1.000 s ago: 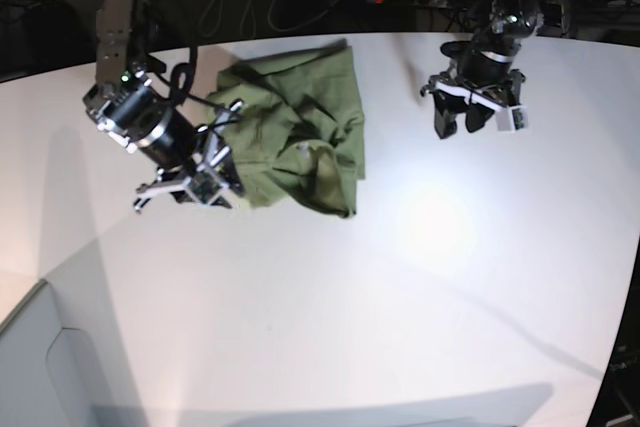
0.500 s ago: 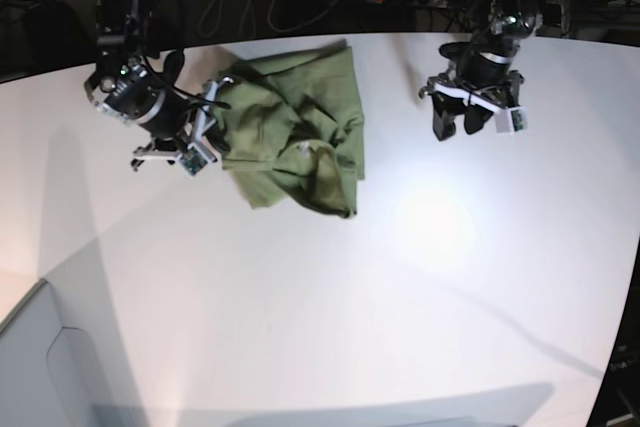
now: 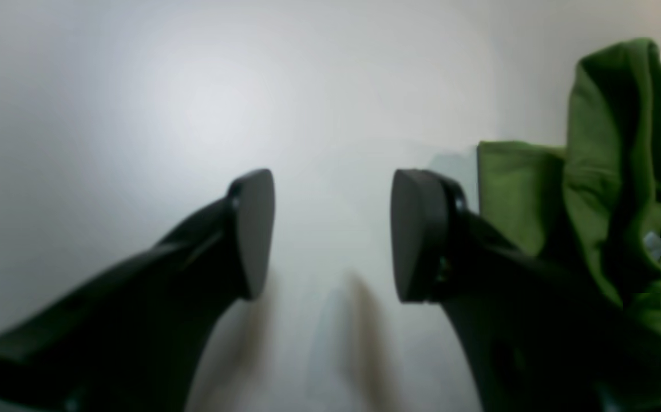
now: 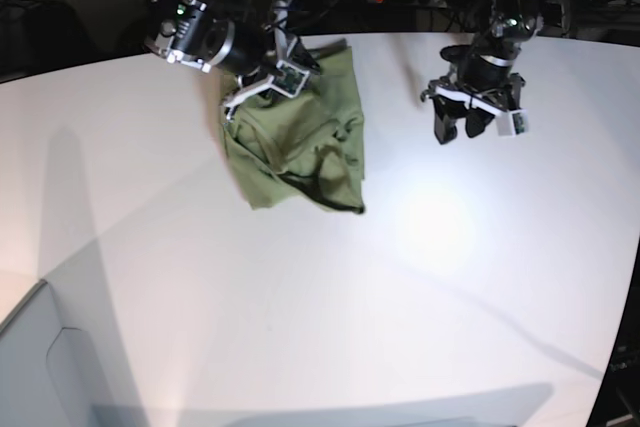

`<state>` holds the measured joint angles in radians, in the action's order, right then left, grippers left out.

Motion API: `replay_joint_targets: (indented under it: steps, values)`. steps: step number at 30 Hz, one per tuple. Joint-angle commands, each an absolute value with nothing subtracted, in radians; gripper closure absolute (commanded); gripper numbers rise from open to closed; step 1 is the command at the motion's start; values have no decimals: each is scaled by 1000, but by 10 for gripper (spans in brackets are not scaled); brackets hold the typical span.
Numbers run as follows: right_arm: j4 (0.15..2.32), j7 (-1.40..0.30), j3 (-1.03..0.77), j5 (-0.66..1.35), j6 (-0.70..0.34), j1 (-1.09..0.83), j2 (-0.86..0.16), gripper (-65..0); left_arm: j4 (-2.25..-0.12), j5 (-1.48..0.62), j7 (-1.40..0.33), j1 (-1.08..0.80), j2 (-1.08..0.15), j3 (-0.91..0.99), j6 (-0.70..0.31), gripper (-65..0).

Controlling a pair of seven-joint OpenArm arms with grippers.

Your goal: Fold the T-shirt properly

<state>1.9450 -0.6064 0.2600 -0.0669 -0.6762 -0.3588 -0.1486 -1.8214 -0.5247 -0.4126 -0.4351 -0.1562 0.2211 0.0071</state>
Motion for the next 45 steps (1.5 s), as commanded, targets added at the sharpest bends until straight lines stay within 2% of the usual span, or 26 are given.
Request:
replay_joint_targets:
  steps: [1,5,8,11,16,18,24,27,40,43,45]
  values:
    - [1969,-584,278,-51,-698,-354,-168,-97,-1837,-533,-390,-435,-165,226,1,-320]
    - [1991,-579,369,-51,-698,-352,-249,-97,-1837,-533,-390,-437,-170,226,1,-320]
    - [2046,-576,354,-51,-698,-352,-275,-97,-1837,-533,-390,-437,-171,228,1,-320]
    - [2095,-576,288,-48,-698,-352,-262,-98,-1837,-533,-390,-441,-171,228,1,-320]
    - [2095,-585,191,-51,-698,-340,-183,-108,-1837,-533,-390,-446,-171,228,1,-319]
    - [2095,-585,163,-51,-698,-314,-162,-162,-1837,-533,-390,-446,-171,228,1,-319]
    - [2087,-667,111,-50,-698,-225,-110,-454,-1837,-533,-390,-447,-171,228,1,-319]
    - [2066,-705,90,-48,-698,-185,-85,-523,-1837,-533,-390,-447,-171,228,1,-319]
    - [1862,-716,82,-47,-698,-101,-31,-522,-1837,-533,-390,-446,-163,228,1,-319]
    - [1831,-716,82,-47,-698,-96,-28,-468,-1837,-533,-390,-446,-163,228,1,-319]
    - [1825,-716,81,-47,-698,-93,-28,-401,-1837,-533,-390,-446,-163,228,1,-319]
